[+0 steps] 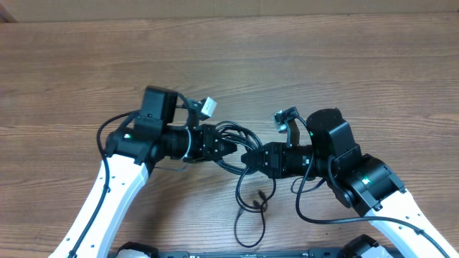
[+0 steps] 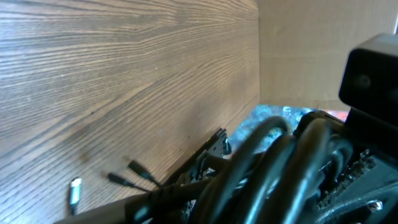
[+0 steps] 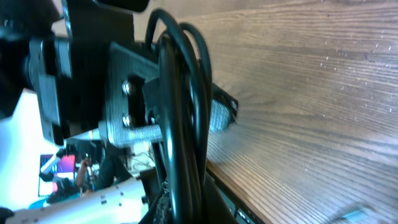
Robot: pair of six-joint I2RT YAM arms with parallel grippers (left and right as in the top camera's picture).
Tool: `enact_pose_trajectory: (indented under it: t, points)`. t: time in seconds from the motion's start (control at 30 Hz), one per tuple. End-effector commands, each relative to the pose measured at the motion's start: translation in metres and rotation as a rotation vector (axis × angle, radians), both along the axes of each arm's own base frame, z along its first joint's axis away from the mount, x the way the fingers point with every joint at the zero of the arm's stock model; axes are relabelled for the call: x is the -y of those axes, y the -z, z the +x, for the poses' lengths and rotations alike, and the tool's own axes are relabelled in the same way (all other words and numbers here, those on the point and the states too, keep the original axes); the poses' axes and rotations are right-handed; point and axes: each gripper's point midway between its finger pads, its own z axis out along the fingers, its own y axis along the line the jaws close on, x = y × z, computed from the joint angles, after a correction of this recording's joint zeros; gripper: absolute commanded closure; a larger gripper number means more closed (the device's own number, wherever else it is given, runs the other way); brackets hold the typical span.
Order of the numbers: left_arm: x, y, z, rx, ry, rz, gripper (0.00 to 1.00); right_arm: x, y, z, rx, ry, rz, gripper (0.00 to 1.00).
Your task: Untangle cables
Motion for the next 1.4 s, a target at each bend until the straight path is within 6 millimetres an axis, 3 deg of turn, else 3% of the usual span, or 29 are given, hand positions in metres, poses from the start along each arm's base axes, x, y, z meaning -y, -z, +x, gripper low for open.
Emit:
enact_pose_trajectory:
  t: [0.0, 0.23, 0.4, 0.43, 0.57, 0.67, 0.8, 0.9, 1.07, 1.2, 1.3, 1.37]
  points:
    - [-0.077, 0.025, 0.050, 0.086, -0.260, 0.212, 0.96, 0.007, -0.006, -0.021, 0.044, -0.092, 0.003, 0.95]
    - [-0.062, 0.017, 0.031, 0.205, -0.057, 0.147, 0.96, 0.017, -0.035, -0.027, 0.204, -0.109, 0.022, 0.90]
    - [-0.051, 0.003, 0.026, 0.256, 0.004, 0.061, 0.96, 0.044, -0.041, -0.028, 0.257, 0.018, -0.049, 0.89]
    - [-0.051, 0.003, 0.026, 0.257, 0.006, 0.057, 0.96, 0.046, -0.044, -0.030, 0.273, 0.023, -0.046, 0.83]
    - [-0.045, -0.002, 0.021, 0.249, 0.028, 0.015, 0.96, 0.045, -0.051, -0.031, 0.342, 0.002, -0.043, 0.74]
    - [-0.034, -0.005, 0.013, 0.242, 0.067, -0.014, 0.96, 0.042, -0.051, -0.021, 0.395, 0.018, -0.074, 0.72]
    - [-0.014, -0.006, 0.000, 0.249, 0.145, -0.024, 0.96, 0.018, -0.058, -0.012, 0.456, -0.027, -0.038, 0.68]
    - [-0.002, -0.002, -0.008, 0.261, 0.192, -0.001, 0.96, 0.006, -0.046, 0.001, 0.473, -0.003, -0.102, 0.62]
    - [0.008, 0.004, -0.018, 0.256, 0.235, 0.033, 0.96, 0.007, -0.013, 0.027, 0.461, 0.102, -0.278, 0.59]
    - [0.013, 0.004, -0.023, 0.277, 0.272, 0.027, 0.96, 0.013, 0.005, 0.041, 0.454, 0.154, -0.371, 0.65]
    - [0.014, 0.003, -0.024, 0.300, 0.292, 0.023, 0.96, 0.018, 0.009, 0.046, 0.454, 0.177, -0.408, 0.94]
    - [0.015, 0.003, -0.024, 0.300, 0.292, 0.021, 0.96, 0.018, 0.007, 0.045, 0.459, 0.180, -0.403, 0.96]
